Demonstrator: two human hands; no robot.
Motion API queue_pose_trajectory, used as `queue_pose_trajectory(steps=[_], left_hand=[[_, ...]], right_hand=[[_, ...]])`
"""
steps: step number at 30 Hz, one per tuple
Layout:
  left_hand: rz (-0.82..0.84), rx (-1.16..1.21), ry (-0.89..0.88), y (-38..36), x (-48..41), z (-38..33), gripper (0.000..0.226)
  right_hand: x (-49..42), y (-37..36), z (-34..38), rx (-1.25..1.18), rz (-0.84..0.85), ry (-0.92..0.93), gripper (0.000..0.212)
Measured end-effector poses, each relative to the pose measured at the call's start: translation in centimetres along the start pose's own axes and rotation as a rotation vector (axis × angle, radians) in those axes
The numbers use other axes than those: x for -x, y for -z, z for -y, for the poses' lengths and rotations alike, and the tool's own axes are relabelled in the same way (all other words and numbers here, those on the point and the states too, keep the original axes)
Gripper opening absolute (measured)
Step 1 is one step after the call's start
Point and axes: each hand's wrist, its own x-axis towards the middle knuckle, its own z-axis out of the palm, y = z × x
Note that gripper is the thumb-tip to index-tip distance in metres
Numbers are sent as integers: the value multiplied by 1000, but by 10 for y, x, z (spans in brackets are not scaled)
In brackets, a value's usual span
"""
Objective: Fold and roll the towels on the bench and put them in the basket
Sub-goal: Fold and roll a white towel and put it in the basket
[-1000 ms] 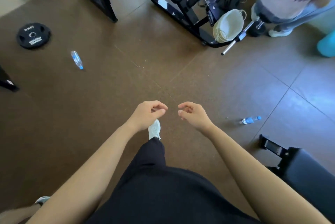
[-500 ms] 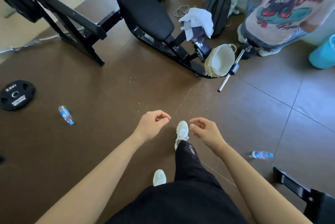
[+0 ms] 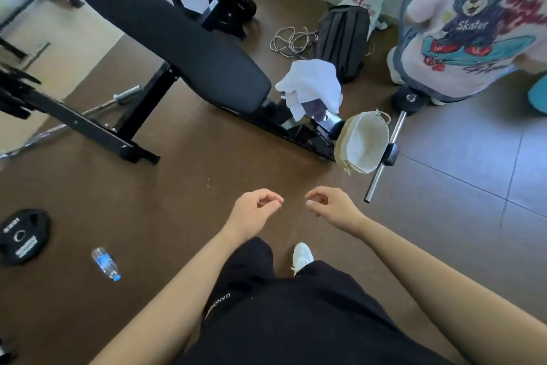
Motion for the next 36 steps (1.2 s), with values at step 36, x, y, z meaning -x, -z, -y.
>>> queue_pose_trajectory(steps=[36], left_hand=[[358,-516,8,45,-583,-97,11]], right_hand=[[-432,133,2,-1328,-659,-740,48]])
